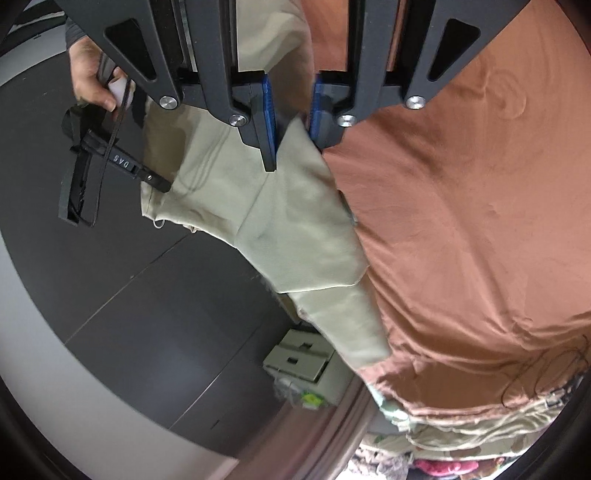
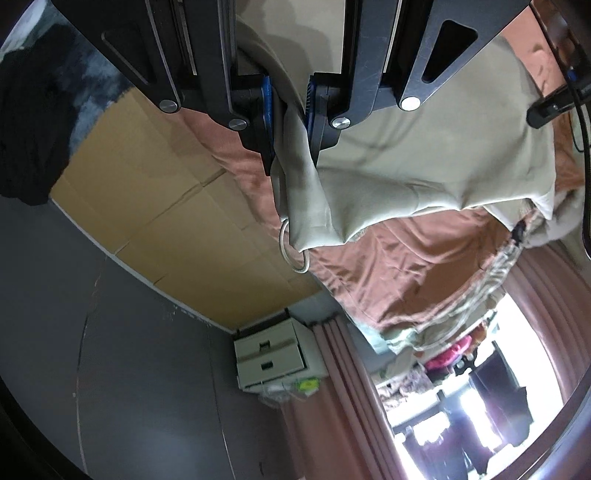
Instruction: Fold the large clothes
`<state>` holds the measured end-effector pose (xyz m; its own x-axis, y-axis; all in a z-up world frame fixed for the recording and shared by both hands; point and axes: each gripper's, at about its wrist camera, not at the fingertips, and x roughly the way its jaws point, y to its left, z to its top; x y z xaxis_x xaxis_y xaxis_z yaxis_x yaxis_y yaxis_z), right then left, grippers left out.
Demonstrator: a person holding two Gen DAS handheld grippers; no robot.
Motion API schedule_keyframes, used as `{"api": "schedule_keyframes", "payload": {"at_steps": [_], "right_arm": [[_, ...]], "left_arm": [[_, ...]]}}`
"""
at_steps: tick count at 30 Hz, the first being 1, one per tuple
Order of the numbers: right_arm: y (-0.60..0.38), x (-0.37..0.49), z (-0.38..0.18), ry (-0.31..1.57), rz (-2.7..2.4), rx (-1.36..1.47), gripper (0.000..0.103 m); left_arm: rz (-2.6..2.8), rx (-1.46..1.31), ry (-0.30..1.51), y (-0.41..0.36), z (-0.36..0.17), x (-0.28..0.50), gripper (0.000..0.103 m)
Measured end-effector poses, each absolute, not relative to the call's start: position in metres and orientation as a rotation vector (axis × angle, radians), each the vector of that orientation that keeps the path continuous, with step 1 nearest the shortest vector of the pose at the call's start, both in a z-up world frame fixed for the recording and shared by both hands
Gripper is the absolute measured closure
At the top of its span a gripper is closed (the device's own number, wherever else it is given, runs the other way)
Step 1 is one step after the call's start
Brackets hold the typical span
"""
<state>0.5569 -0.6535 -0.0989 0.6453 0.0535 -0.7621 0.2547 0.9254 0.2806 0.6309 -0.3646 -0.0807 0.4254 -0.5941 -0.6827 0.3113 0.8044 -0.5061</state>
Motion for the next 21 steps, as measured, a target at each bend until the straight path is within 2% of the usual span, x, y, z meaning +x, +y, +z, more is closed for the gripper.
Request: {"api": "schedule_keyframes", "payload": {"at_steps": [1, 2, 3, 4, 5, 6, 11, 21], "right_arm": [[-0.654, 0.563, -0.108, 0.881, -0.135, 0.376, 0.088], [-0.653, 0.569, -0.115, 0.888, -0.157, 0.353, 0.086], [-0.651, 0.575, -0.123, 0.891, -0.195, 0.304, 0.070], [-0.649, 0.580, -0.129, 0.894, -0.246, 0.258, 0.060], [-0.649, 0.584, -0.134, 0.910, -0.286, 0.235, 0.040], [-0.651, 0.586, -0.141, 0.932, -0.324, 0.223, 0.035], [-0.677, 0.554, -0.150, 0.936, -0.342, 0.357, 0.035], [-0.725, 0.422, -0.155, 0.936, -0.415, 0.498, 0.035]], "left_arm": [[-0.568, -0.307, 0.991, -0.364, -0.093, 0.641, 0.082], [-0.554, -0.295, 1.005, -0.362, -0.102, 0.647, 0.070], [-0.546, -0.298, 1.019, -0.359, -0.111, 0.652, 0.061], [-0.537, -0.312, 1.033, -0.354, -0.121, 0.656, 0.044], [-0.522, -0.334, 1.044, -0.348, -0.130, 0.657, 0.036], [-0.513, -0.353, 1.048, -0.343, -0.137, 0.657, 0.035], [-0.499, -0.352, 1.093, -0.333, -0.162, 0.644, 0.035], [-0.556, -0.307, 1.160, -0.345, -0.174, 0.598, 0.035]]}}
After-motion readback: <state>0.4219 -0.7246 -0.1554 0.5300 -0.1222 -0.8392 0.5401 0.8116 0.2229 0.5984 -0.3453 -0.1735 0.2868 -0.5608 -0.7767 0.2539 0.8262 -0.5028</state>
